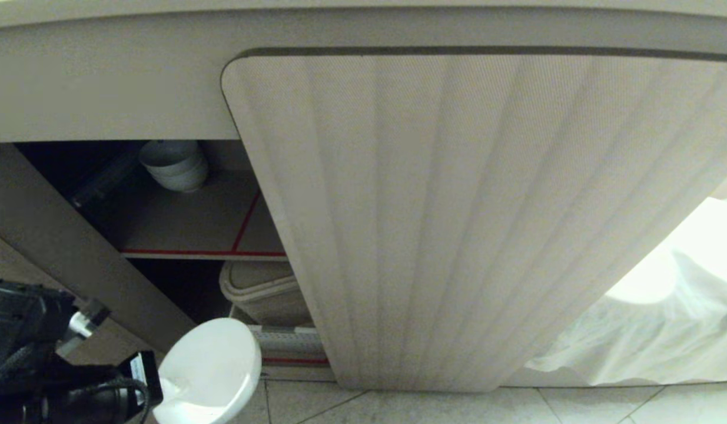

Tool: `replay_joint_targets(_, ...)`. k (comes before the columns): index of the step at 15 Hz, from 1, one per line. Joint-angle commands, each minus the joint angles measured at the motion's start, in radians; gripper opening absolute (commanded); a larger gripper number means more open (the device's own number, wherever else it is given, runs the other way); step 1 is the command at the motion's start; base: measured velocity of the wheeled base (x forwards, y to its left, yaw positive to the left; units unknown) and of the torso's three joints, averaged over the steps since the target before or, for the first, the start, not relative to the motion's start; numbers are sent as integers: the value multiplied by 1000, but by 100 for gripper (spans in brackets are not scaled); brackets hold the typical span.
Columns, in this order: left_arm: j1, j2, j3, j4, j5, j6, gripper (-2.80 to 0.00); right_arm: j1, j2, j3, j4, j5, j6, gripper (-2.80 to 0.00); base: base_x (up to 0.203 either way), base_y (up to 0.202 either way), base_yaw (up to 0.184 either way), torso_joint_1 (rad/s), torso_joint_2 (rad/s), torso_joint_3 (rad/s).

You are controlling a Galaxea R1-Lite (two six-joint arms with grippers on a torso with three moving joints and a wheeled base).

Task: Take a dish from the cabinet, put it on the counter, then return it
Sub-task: Place it on the table

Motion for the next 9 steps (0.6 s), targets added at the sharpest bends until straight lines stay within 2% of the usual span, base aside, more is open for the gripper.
replay_joint_targets(1, -16, -52, 3, 46, -29, 26, -280, 0, 0, 0, -1, 0, 1, -280, 0, 0, 0, 0, 0, 0)
replay_joint_targets(7, -24, -135, -1, 201, -91, 189, -280, 0, 0, 0, -1, -1, 1, -280, 0, 0, 0, 0, 0, 0)
replay_joint_targets(9, -24, -148, 7, 218, -96, 251, -280, 0, 0, 0, -1, 0, 1, -280, 0, 0, 0, 0, 0, 0)
